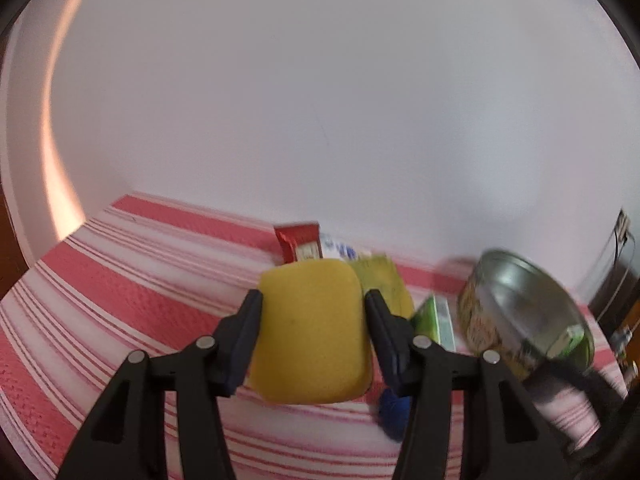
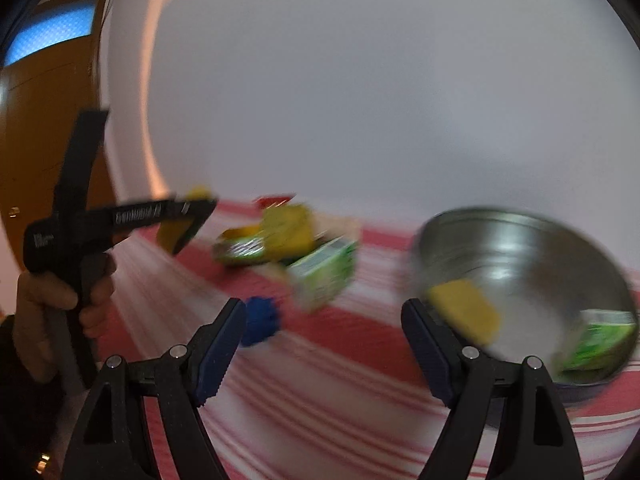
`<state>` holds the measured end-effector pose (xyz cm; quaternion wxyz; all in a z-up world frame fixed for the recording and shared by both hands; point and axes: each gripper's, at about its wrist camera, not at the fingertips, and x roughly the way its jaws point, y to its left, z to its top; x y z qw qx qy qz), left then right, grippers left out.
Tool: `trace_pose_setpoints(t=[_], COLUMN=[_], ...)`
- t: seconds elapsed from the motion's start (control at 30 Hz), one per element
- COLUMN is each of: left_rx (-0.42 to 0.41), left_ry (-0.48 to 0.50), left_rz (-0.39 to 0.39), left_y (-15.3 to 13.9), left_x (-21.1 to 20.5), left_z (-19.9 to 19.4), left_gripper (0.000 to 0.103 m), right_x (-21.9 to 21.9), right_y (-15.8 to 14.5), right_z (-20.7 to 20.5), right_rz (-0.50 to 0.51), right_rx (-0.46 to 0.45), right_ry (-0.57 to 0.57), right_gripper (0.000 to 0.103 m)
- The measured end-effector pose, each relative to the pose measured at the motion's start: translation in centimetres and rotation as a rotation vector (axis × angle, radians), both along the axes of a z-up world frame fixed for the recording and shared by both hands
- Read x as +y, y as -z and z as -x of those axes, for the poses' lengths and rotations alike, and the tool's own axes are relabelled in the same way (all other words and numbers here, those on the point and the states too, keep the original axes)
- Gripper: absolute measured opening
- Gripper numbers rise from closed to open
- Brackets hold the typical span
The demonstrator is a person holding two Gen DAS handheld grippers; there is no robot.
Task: Organize objects
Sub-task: 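Grasp the blue knitted cloth with the right tool while the left tool holds the sponge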
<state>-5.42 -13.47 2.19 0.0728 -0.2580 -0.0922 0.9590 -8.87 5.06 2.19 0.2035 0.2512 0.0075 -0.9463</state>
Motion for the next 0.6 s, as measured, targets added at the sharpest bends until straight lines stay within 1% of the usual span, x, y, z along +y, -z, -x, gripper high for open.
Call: trace_pose_setpoints(t=[0.07, 0.17, 0.27, 0.33, 0.4, 0.47, 0.57, 0.6], left_rx=[0.034, 0.064, 0.064, 0.049, 0.036, 0.033, 0.035, 0.03], left_ry=[-0.032, -0.074, -0.108, -0.12, -0.121, -0.123, -0.132, -0.133], left_rz=[0.011, 0.023, 0.024, 0.02, 0.007, -0.001, 0.001, 0.002], left_y=[-0.5, -1.0, -1.1, -1.1, -1.0, -1.1, -1.1, -1.1], left_x=[-0.4, -1.1, -1.6, -1.8, -2.1, -1.9, -2.1, -2.1], left_z=[-0.4, -0.9, -1.1, -0.8, -0.6, -0.5, -0.5, -0.5], left_gripper=[0.052, 0.052, 0.052, 0.052, 0.052, 0.052, 0.052, 0.052], right_x=[-1.6, -4.4, -6.5, -7.6, -8.3, -8.6, -9.3, -9.4], right_y=[0.5, 1.4, 2.5, 3.2, 3.6, 3.5, 4.0, 4.3], right_z=[1.1, 3.0, 5.0, 6.1, 7.1, 7.5, 8.7, 9.0], right_rz=[-0.01, -0.082, -0.115, -0.13, -0.14, -0.136, -0.179, -0.185], right_rx=[-0.048, -0.111, -0.185, -0.234, -0.25, -0.239, -0.26, -0.285], right_ry=[-0.028, -0.038, -0.044, -0.044, -0.034, -0.021, 0.007, 0.007], right_gripper=[0.082, 0.082, 0.082, 0.082, 0.082, 0.082, 0.081, 0.072])
